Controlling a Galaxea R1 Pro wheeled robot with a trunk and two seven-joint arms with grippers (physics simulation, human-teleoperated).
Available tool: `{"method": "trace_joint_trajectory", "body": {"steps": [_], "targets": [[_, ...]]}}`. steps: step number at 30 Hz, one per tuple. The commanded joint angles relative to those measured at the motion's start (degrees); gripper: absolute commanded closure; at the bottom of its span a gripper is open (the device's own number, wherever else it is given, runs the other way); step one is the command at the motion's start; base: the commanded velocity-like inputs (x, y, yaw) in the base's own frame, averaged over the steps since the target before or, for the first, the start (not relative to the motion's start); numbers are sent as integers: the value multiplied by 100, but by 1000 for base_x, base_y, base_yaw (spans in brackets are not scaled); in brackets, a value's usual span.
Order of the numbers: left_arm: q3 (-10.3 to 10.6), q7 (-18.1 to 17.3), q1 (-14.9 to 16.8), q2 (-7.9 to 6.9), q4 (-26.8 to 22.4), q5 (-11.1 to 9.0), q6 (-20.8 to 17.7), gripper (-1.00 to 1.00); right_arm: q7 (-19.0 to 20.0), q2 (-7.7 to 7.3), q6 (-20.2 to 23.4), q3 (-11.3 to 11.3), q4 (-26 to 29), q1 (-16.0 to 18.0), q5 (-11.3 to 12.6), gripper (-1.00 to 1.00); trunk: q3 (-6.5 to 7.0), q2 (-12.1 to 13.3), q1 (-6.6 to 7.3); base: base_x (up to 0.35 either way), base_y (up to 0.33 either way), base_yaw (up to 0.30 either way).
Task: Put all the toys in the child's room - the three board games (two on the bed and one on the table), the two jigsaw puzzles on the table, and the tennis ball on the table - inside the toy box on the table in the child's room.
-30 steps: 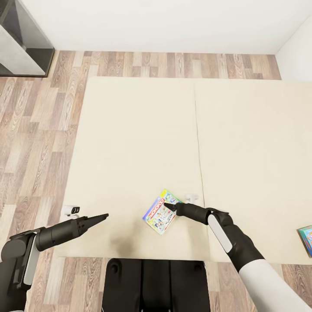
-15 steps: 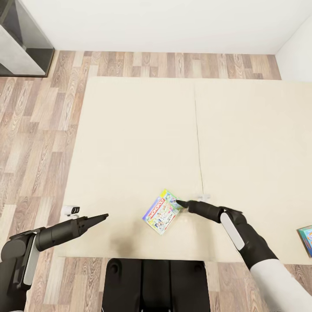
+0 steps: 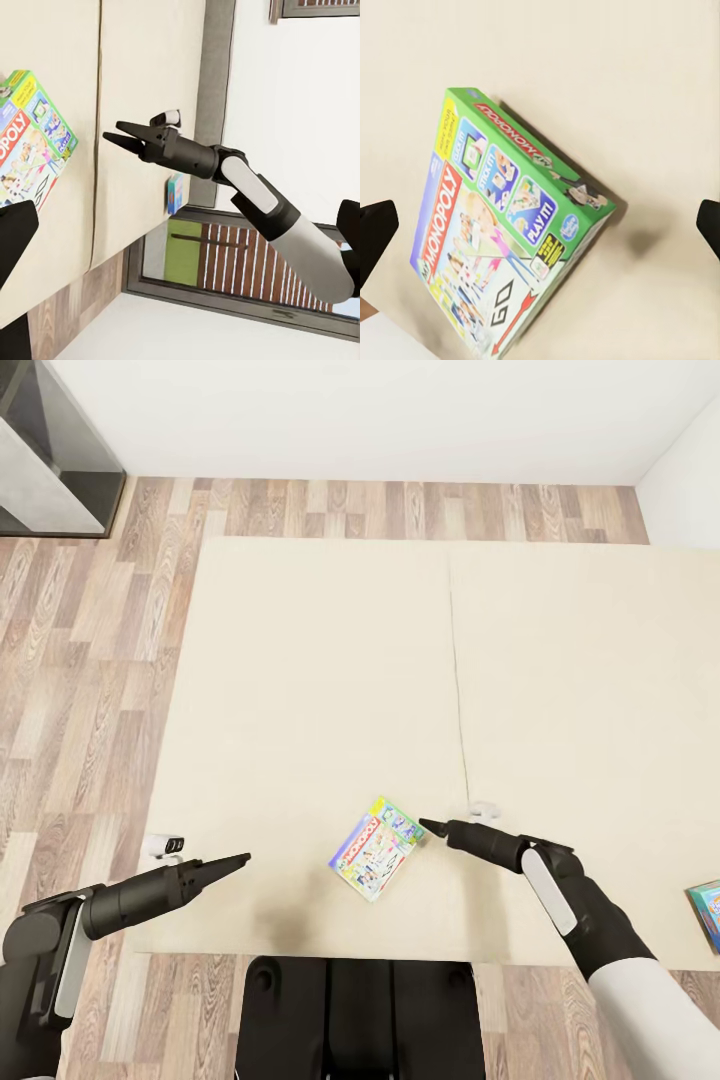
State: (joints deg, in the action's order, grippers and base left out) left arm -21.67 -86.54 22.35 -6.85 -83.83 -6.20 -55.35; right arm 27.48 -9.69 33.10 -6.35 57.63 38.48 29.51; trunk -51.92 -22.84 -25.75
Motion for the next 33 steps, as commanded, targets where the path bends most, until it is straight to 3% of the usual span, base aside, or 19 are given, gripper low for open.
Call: {"method": "trace_joint_trajectory", "body": {"steps": [1, 9, 17, 25, 33], "targets": [[0, -21, 1, -1, -1, 1, -61, -100, -8, 0, 27, -6, -2, 2, 30, -100, -6, -9, -3, 0, 0, 0], [-7, -34, 5, -7, -1, 0, -62, -100, -33, 76, -25, -40, -108, 2, 16, -100, -6, -9, -3, 0, 0, 0], [-12, -43, 5, -9, -1, -4, -61, -100, -45, 311, -109, -66, -395, 2, -20, -100, -6, -9, -3, 0, 0, 0], [-8, -40, 1, -8, -1, -4, -63, -100, -48, 361, -556, -92, -738, 2, -17, -100, -6, -9, -3, 0, 0, 0], [-12, -45, 0, -9, -1, -4, -62, -100, -42, 401, -726, -108, -912, -5, -23, -100, -6, -9, -3, 0, 0, 0]]}}
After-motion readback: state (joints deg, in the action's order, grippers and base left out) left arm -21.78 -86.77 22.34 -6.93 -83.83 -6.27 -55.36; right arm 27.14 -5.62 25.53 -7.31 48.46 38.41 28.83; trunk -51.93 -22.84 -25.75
